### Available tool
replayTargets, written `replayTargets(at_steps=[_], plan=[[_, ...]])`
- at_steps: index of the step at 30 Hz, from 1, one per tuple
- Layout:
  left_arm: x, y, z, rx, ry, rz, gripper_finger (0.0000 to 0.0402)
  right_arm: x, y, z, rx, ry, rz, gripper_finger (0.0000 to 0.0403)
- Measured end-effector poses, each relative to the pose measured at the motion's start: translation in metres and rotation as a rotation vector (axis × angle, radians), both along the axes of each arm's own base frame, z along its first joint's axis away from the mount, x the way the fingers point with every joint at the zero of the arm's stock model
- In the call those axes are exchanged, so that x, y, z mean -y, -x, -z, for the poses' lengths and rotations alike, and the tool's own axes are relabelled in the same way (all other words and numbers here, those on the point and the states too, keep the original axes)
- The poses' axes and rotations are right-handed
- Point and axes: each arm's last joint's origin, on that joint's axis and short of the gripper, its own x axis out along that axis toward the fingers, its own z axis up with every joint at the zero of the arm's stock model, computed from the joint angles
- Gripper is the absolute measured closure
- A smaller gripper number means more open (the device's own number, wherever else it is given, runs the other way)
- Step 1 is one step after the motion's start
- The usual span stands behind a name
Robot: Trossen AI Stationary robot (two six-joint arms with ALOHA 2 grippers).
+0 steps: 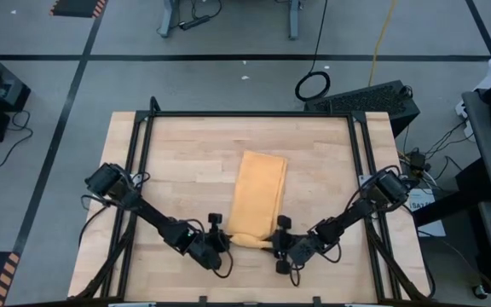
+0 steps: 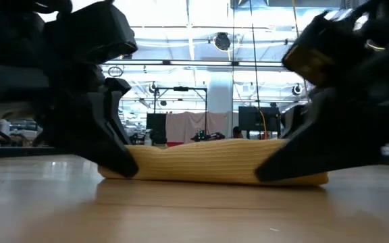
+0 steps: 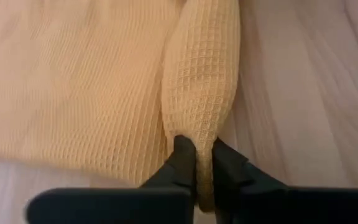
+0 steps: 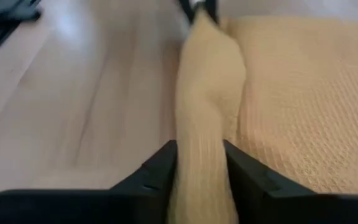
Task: Roll towel
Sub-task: Roll the yellow towel
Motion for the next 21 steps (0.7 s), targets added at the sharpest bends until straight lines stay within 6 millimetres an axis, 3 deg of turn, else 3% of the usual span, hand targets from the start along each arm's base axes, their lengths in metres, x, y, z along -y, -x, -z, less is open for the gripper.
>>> replayTargets(at_steps=[12, 16, 21], plan=[[-0.022, -0.013, -0.015, -0.078, 0.354, -0.069, 0.037, -0.012, 0.025, -0.041, -0.04, 0.15, -0.14, 0.0118], [-0.034, -0.02, -0.016, -0.118, 0.442, -0.057, 0.0369, -0.025, 0.031, -0.043, 0.003, 0.164, -0.184, 0.0106], [-0.048, -0.031, -0.02, -0.162, 0.564, -0.022, 0.0369, -0.04, 0.039, -0.039, 0.08, 0.261, -0.187, 0.0121]])
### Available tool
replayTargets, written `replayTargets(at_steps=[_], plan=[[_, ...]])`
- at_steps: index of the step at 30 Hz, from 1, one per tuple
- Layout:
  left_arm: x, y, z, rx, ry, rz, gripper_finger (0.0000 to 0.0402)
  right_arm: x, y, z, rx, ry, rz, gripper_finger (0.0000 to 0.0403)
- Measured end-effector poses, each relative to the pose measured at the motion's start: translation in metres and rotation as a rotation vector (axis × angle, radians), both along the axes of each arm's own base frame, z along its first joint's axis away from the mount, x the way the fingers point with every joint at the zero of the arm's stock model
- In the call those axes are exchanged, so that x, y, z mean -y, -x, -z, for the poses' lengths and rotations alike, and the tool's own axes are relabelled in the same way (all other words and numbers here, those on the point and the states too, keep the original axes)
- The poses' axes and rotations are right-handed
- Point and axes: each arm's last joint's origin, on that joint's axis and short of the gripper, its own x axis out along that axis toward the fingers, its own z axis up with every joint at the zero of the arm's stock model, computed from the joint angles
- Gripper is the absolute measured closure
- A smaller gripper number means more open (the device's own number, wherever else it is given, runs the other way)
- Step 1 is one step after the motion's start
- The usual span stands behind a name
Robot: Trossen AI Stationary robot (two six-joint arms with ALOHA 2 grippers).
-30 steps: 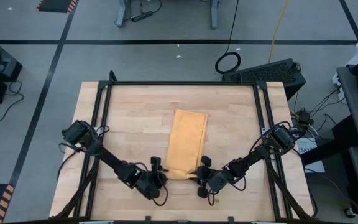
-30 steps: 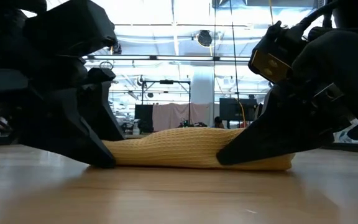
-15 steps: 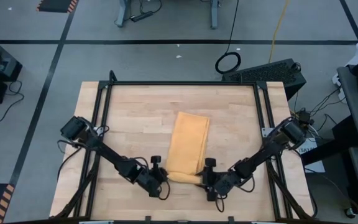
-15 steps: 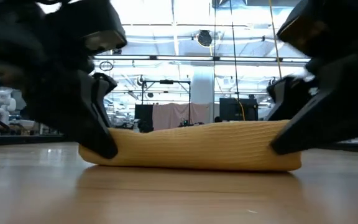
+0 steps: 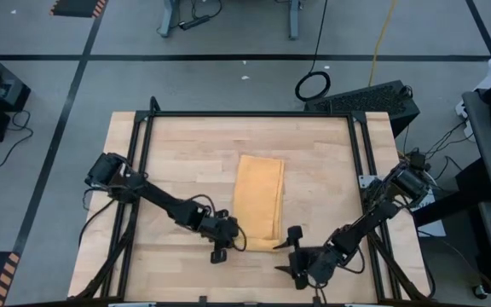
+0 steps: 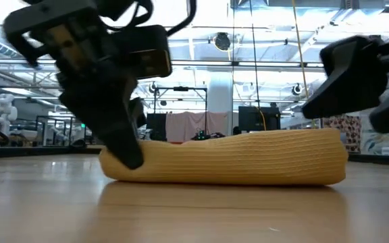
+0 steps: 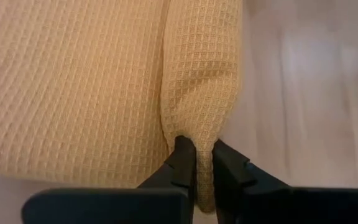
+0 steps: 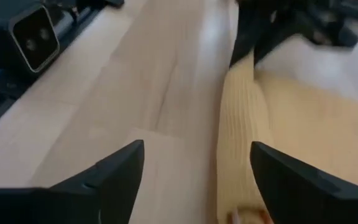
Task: Roll towel
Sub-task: Roll the yellow towel
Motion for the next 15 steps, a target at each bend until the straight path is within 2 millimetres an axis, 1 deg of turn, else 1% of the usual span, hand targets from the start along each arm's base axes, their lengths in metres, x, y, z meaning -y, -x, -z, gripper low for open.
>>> replayTargets(at_steps=[3, 9, 11, 15], plan=[[-0.009, -0.007, -0.004, -0.004, 0.047, 0.0, 0.0369, -0.004, 0.003, 0.001, 0.04, 0.066, 0.021, 0.0127], [-0.027, -0.014, -0.005, -0.015, 0.095, -0.022, 0.0368, -0.002, 0.002, 0.002, 0.044, 0.1, 0.042, 0.0128], [-0.032, -0.016, -0.005, -0.013, 0.096, -0.036, 0.0368, 0.0, 0.0, 0.008, 0.031, 0.106, 0.052, 0.0128], [-0.04, -0.018, -0.005, -0.013, 0.097, -0.049, 0.0368, 0.008, -0.006, 0.026, -0.001, 0.11, 0.109, 0.0128]])
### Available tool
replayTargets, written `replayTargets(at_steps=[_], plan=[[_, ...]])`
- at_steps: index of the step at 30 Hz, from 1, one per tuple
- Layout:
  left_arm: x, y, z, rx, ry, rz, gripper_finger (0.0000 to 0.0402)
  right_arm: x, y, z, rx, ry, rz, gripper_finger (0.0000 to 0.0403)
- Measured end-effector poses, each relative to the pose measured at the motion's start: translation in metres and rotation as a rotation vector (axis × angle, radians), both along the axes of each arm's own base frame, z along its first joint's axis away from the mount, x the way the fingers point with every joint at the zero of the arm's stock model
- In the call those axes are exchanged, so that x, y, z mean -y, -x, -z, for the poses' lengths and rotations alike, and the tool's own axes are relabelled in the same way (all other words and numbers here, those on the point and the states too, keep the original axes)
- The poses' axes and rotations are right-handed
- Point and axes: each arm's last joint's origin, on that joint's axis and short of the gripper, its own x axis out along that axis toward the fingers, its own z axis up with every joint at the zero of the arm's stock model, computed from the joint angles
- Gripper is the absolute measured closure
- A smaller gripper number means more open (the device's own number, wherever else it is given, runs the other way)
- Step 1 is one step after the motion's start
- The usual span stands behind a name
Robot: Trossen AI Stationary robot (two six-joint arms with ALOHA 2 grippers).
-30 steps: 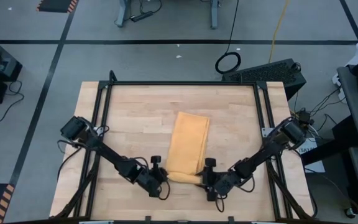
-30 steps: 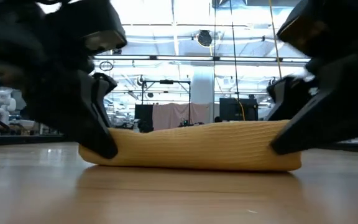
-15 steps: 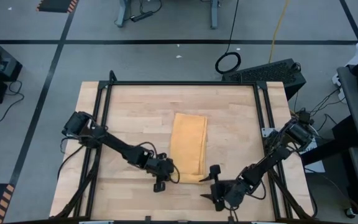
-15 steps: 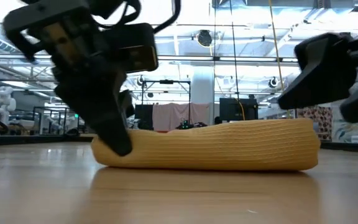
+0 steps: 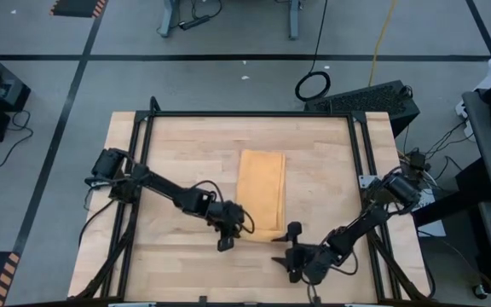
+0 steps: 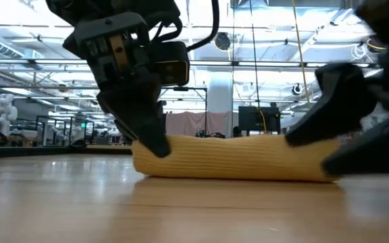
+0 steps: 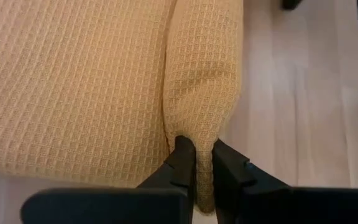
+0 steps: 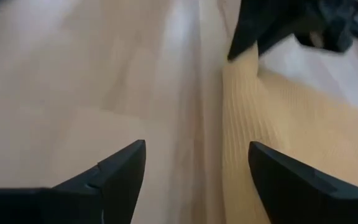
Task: Roll towel
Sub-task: Roll the yellow towel
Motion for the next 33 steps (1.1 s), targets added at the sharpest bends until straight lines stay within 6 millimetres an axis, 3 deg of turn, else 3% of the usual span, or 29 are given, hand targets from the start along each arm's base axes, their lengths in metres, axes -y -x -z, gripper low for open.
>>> replayTargets(at_steps=[3, 13, 33], plan=[[-0.003, 0.0, 0.0, -0.005, -0.001, -0.008, 0.0368, 0.002, -0.002, 0.007, 0.021, 0.027, 0.05, 0.0128], [0.003, 0.002, 0.0, -0.022, 0.038, 0.04, 0.0368, -0.001, -0.006, -0.006, 0.097, 0.097, 0.011, 0.0128], [-0.001, -0.001, 0.0, 0.022, -0.052, -0.019, 0.0368, 0.023, -0.017, 0.017, -0.027, -0.115, 0.148, 0.0135]])
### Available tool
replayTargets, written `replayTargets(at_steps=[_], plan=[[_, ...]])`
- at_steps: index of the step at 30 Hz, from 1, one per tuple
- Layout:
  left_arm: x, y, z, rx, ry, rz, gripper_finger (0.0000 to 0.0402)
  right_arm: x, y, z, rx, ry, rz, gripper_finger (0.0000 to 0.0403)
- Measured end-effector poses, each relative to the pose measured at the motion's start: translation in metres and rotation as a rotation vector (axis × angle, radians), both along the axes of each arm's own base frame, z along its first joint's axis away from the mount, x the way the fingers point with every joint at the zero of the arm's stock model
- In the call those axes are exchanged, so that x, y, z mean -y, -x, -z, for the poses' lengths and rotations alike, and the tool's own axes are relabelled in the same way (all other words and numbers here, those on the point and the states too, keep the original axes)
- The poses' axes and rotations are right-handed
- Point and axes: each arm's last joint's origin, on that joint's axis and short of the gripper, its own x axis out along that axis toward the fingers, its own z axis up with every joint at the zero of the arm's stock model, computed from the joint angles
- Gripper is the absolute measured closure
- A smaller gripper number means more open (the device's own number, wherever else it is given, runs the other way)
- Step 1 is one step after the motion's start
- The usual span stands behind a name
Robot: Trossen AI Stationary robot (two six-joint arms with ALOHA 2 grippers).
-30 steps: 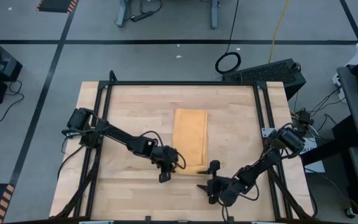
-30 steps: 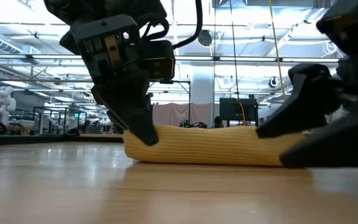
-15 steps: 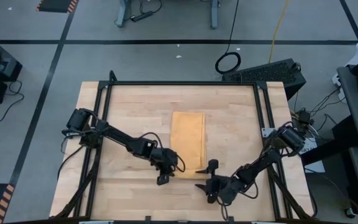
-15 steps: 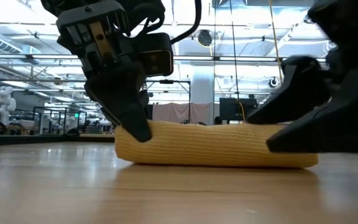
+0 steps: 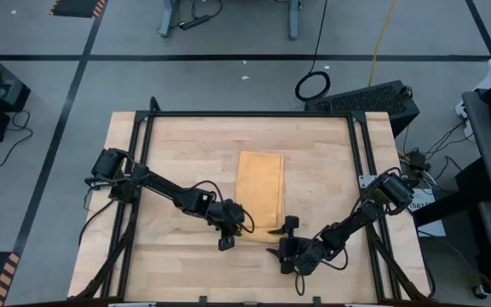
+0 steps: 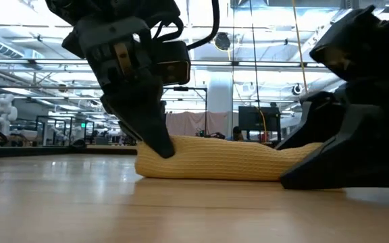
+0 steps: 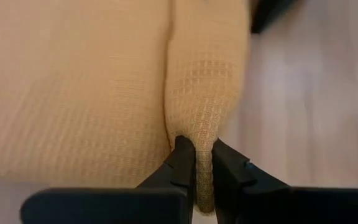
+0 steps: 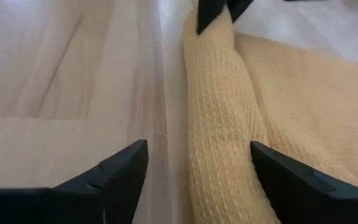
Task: Roll towel
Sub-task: Roll the yellow towel
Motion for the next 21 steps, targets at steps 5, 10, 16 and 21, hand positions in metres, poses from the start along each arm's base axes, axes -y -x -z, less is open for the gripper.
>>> replayTargets(at_steps=[5, 10, 16, 21], plan=[[-0.001, 0.0, 0.0, 0.021, -0.08, -0.053, 0.0351, 0.0, 0.0, 0.001, 0.002, -0.046, 0.021, 0.0174], [0.002, 0.003, -0.005, 0.035, -0.124, 0.011, 0.0281, 0.002, 0.001, 0.003, -0.016, -0.065, 0.056, 0.0227], [0.016, 0.016, -0.021, 0.085, -0.289, 0.122, 0.0193, 0.003, 0.003, 0.005, -0.027, -0.067, 0.082, 0.027], [0.055, 0.022, -0.026, 0.259, -0.492, 0.239, 0.015, 0.004, 0.003, 0.006, -0.026, -0.079, 0.091, 0.0279]])
